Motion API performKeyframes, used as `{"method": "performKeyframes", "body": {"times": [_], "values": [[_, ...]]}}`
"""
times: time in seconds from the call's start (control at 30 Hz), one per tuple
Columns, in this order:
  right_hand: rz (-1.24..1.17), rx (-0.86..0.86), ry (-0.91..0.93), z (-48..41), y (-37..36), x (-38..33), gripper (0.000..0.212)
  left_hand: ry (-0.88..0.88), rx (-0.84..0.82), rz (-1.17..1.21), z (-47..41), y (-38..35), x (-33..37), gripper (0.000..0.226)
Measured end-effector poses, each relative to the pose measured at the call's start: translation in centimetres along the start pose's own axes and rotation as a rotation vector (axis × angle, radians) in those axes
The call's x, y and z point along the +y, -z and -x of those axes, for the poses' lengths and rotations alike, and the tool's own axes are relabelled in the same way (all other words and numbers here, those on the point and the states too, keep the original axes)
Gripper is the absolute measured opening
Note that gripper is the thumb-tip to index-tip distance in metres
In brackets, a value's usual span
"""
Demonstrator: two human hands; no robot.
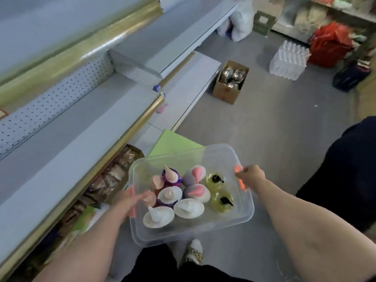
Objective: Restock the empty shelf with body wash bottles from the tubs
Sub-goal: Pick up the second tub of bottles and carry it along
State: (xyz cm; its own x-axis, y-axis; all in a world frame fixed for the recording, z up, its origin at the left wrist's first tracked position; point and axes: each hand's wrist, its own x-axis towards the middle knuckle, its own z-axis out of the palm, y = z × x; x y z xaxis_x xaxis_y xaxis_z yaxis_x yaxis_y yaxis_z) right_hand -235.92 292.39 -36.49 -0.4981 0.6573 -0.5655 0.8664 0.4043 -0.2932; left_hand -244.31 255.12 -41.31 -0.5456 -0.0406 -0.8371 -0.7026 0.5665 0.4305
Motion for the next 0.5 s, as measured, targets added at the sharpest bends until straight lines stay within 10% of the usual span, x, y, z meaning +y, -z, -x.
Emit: {"method": "performKeyframes", "body": {"times": [0.1, 0.5], "values": [[0.029, -0.016, 0.067, -4.5, 0.9, -6.5, 0.038, 0.075, 0.077, 0.052, -0.7, 0.3, 2.9, 0.033], [0.181, -0.123, 0.282, -17.7, 0.0, -22.6, 0.012, 0.169, 0.228, 0.229, -7.5, 1.1, 7.4, 0.059]]}}
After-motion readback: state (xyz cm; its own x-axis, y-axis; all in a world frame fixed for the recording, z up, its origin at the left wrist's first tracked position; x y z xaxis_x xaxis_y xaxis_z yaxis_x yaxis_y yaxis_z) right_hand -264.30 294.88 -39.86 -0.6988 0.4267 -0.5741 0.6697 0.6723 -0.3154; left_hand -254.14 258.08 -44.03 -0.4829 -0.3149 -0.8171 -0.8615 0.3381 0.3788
